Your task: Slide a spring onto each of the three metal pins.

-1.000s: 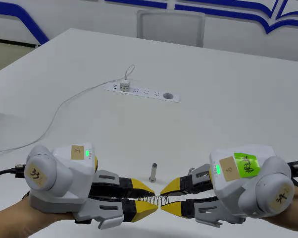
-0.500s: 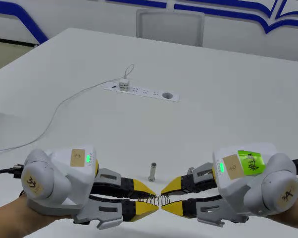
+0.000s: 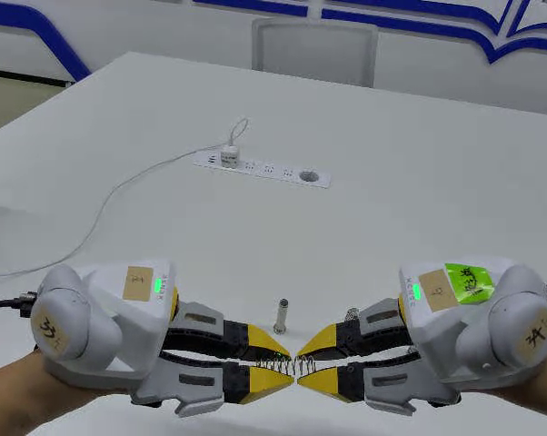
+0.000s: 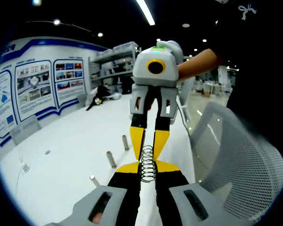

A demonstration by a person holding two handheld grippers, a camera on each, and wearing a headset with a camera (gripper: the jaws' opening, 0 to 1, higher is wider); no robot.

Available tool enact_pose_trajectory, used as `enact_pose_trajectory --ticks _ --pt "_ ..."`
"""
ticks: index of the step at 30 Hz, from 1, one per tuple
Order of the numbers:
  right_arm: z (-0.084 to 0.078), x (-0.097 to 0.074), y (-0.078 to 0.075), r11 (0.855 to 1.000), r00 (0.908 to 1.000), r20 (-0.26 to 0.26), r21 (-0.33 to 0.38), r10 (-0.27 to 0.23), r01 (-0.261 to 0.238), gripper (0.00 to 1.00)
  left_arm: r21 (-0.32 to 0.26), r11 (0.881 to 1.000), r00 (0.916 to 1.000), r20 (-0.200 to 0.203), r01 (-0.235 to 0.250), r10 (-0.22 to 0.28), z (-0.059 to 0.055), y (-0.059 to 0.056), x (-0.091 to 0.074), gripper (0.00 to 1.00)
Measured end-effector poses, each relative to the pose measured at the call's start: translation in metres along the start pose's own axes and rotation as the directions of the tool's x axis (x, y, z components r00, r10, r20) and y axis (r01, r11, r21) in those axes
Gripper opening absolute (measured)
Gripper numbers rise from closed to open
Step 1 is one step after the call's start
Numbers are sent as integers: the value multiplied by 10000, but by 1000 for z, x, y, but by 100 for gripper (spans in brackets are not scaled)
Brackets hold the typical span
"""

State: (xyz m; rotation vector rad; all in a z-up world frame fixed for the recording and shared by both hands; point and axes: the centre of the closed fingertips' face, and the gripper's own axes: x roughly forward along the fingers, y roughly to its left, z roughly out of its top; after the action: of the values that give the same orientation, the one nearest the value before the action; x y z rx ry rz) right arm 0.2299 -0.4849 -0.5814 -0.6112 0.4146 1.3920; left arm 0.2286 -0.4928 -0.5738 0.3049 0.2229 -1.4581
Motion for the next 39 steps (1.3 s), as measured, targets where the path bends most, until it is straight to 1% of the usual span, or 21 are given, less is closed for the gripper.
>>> enact_pose_trajectory --ticks 2,4,9,14,20,25,29,30,35,39 --pt "2 -1 3 9999 9999 85 109 116 -117 11 79 10000 10000 -44 46 -46 -2 -2 0 10" --pt "6 -2 3 9998 9996 215 152 160 -163 11 286 9996 10000 -63 22 -20 -3 -2 0 10" --pt "16 -3 2 9990 9981 585 391 174 -197 11 181 9998 10000 2 -88 88 -2 0 -3 10" --pt "23 -4 4 9982 9963 818 521 257 -300 11 143 9998 9999 -17 -115 116 -3 -1 -3 10" --pt "36 -5 5 9959 9913 1265 770 370 -470 11 227 9995 9998 -72 -198 199 -2 -2 -2 10" --pt "45 -4 4 9937 9855 1676 1029 272 -449 11 170 9994 9995 0 -314 314 0 -1 -1 10" --pt "48 -4 3 9920 9849 1724 1200 184 -396 10 76 9990 9991 54 -432 431 1 0 0 10" --pt "49 -4 2 9910 9844 1750 1283 156 -386 10 -42 9987 9986 154 -502 502 2 0 0 10" --pt "51 -4 -4 9895 9857 1679 1444 -126 -120 10 -248 9958 9957 271 -881 888 4 7 -1 10" --pt "53 -3 -10 9904 9868 1592 1381 -282 60 10 -465 9917 9919 367 -1198 1215 5 14 -3 11"
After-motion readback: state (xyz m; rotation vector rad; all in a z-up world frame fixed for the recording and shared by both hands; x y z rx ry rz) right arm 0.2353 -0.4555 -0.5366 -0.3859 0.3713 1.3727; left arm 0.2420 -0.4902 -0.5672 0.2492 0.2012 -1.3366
